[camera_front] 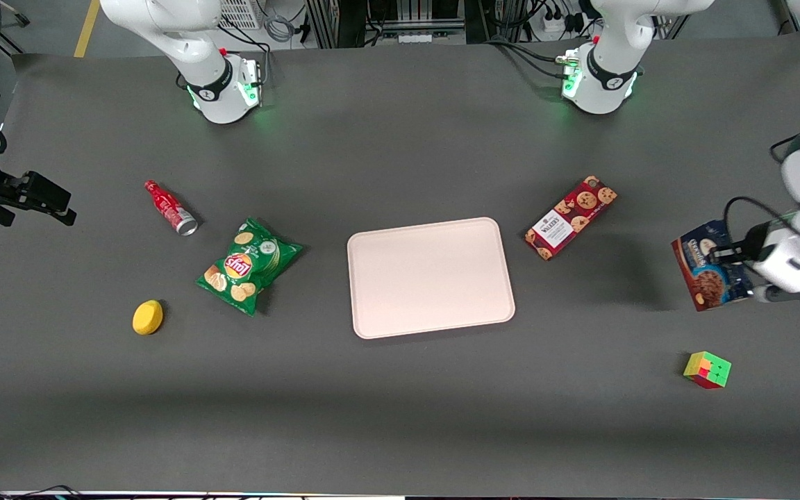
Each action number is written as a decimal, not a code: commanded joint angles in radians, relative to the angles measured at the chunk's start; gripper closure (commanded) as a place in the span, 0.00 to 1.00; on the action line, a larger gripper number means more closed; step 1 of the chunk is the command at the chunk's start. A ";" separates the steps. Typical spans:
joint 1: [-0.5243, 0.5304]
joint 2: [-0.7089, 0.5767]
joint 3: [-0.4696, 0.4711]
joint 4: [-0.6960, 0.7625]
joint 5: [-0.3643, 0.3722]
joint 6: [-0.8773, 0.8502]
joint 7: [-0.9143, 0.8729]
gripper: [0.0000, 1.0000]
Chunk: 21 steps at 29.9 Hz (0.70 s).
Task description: Place cookie box on tray
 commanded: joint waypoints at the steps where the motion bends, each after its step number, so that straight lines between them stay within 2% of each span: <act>1: -0.004 0.000 -0.090 0.252 0.006 -0.264 -0.127 1.00; 5: -0.006 0.000 -0.205 0.344 -0.006 -0.373 -0.270 1.00; 9: -0.006 0.001 -0.358 0.361 -0.017 -0.395 -0.465 1.00; 15: -0.007 0.076 -0.556 0.338 -0.030 -0.294 -0.672 1.00; 21: -0.019 0.155 -0.621 0.220 -0.004 -0.100 -0.712 1.00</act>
